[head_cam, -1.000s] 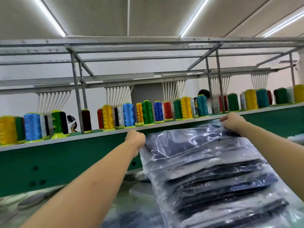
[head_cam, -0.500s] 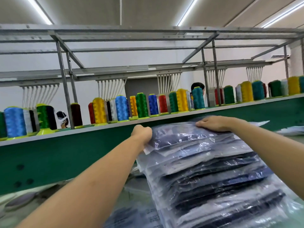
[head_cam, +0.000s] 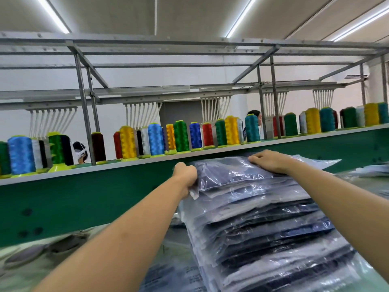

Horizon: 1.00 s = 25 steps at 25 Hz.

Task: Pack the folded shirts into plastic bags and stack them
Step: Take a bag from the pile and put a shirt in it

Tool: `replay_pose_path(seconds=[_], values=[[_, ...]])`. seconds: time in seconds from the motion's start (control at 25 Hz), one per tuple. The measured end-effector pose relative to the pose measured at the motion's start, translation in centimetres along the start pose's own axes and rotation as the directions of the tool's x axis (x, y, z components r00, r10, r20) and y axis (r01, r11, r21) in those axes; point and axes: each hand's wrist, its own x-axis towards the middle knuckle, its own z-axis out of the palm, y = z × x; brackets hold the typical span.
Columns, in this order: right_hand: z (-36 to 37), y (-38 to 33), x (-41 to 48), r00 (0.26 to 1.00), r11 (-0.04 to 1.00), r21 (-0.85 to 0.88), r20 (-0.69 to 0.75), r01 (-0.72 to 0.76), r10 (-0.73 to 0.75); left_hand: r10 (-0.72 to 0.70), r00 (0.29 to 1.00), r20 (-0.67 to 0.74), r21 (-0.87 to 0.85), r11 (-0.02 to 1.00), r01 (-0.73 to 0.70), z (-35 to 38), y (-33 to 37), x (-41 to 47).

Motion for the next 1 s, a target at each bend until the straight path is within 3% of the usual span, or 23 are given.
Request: replay_pose_path(seconds=[0.16, 0.28, 0.48, 0.64, 0.8, 1.0], values=[[0.6, -0.4, -0.3, 0.988, 0.999, 0.028, -0.153, 0.017, -0.013, -0.010, 0.999, 0.047, 0.025, 1.000, 0.009, -1.0, -1.2, 0.1], [0.7, -1.8, -1.4, 0.940, 0.999, 0.022, -0.340, 0.033, -0.024, 0.045, 0.999, 0.026, 0.086, 0.995, -0.047, -2.4, -1.4, -0.7], [1.8, -7.4, -4.3, 0.865, 0.959, 0.190, -0.493, 0.213, -0.094, 0.129, 0.989, -0.074, 0.127, 0.985, -0.118, -5.1, -0.5, -3.1], [3.4, -13.8, -8.3, 0.856, 0.872, 0.299, -0.468, 0.387, -0.219, 0.286, 0.952, -0.113, 0.164, 0.950, -0.266, -8.1, 0.5, -7.1], [5.6, -19.7, -13.7, 0.856, 0.789, 0.404, -0.435, 0.463, -0.279, 0.469, 0.879, -0.089, 0.369, 0.835, -0.408, -11.5, 0.4, -12.6], [9.3, -25.5, -21.2, 0.900, 0.651, 0.622, -0.323, 0.435, -0.294, 0.469, 0.882, -0.042, 0.515, 0.767, -0.383, -16.9, -1.7, -20.1]])
